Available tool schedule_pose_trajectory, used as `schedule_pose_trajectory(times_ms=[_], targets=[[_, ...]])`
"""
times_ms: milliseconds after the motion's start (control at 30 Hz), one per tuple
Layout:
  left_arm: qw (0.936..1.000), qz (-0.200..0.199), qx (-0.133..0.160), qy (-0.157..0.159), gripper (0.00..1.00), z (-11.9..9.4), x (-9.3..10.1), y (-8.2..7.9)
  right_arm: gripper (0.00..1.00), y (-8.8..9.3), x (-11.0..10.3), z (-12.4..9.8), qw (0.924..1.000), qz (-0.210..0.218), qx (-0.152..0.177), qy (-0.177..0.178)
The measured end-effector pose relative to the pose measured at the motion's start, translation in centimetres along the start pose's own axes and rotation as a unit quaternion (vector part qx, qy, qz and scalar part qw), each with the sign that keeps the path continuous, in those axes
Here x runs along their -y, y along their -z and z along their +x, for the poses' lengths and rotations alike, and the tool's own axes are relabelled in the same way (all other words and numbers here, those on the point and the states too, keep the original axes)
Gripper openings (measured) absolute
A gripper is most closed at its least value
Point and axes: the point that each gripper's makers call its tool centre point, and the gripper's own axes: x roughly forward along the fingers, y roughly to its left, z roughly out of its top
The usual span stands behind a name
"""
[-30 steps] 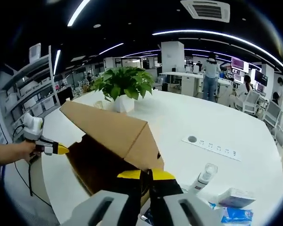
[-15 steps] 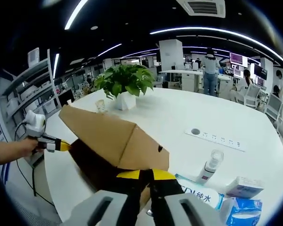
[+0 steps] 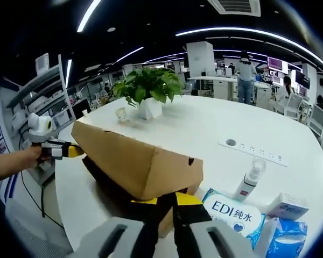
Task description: Operate the shoe box by opening the lid, removing the specified soft item, and placing it in the target area until the item is outside and the box remains undamaged.
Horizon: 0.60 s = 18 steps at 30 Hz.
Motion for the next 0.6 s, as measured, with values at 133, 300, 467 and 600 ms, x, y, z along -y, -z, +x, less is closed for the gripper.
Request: schedule_pose_trajectory(times_ms=[133, 300, 467, 600], targets=[[1.0000, 0.007, 0.000, 0.002, 0.16, -0.2, 0.0, 0.0, 0.09, 0.7, -0.3, -0.1, 0.9999, -0.016, -0.003, -0.004], [0.9998, 0.015, 0.008, 0.006, 0.18, -0.6, 0.0, -0.2, 0.14, 1.3, -0.7, -0.4, 0.9996, -0.024, -0.002, -0.012], [0.9997, 0.023, -0.002, 0.006, 0.19, -0.8, 0.0, 0.5, 0.15, 2.3, -1.1, -0.4, 0.9991, -0.039, -0.007, -0.015], [0.9996, 0.028, -0.002, 0.004, 0.22, -1.0, -0.2, 0.6, 0.18, 2.7, -1.3, -0.5, 0.9983, -0.057, -0.009, -0.010]])
